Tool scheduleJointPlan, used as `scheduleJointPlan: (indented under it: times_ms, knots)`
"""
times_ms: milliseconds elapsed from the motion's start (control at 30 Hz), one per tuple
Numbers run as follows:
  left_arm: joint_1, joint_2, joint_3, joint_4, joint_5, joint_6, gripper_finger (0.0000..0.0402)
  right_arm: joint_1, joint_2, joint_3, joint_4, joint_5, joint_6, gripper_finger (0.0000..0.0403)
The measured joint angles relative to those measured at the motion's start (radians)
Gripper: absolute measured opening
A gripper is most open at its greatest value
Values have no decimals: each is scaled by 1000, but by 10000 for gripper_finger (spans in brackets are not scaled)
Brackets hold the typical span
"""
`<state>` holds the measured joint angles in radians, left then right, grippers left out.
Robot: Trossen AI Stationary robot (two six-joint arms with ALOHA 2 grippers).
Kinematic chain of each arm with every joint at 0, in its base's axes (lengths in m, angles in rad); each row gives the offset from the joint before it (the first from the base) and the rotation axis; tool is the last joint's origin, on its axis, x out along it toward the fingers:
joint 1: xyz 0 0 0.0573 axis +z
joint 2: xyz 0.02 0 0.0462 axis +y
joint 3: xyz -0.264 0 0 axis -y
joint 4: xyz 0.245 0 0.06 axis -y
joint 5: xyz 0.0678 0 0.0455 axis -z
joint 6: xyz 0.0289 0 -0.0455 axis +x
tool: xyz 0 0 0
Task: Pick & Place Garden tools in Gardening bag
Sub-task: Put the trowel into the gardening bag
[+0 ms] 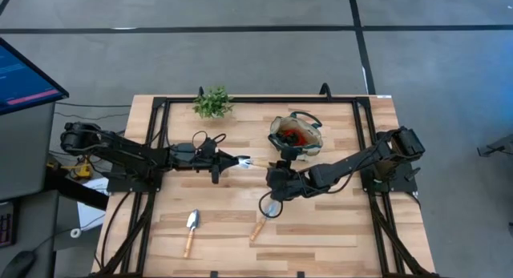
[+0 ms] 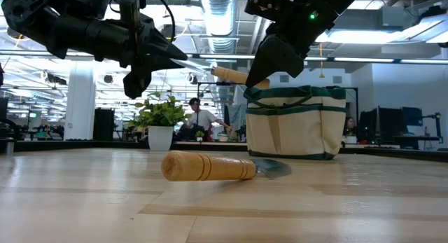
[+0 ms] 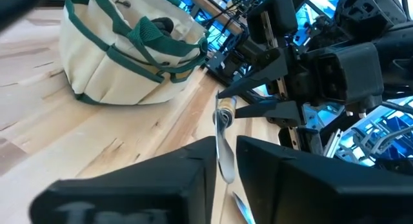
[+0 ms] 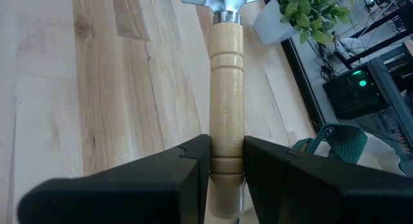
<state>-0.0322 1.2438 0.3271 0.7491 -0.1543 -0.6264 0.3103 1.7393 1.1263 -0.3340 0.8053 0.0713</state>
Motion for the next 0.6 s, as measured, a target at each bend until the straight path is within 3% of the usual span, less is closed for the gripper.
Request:
scheduleJointPlan:
  times_ms: [300,600]
  knots:
    - [0,0,0,2,-3,51,9,0,0,0,-1,1,-3,66]
    - [0,0,0,1,-1,125,4,0,0,0,-6,-19,-2,73]
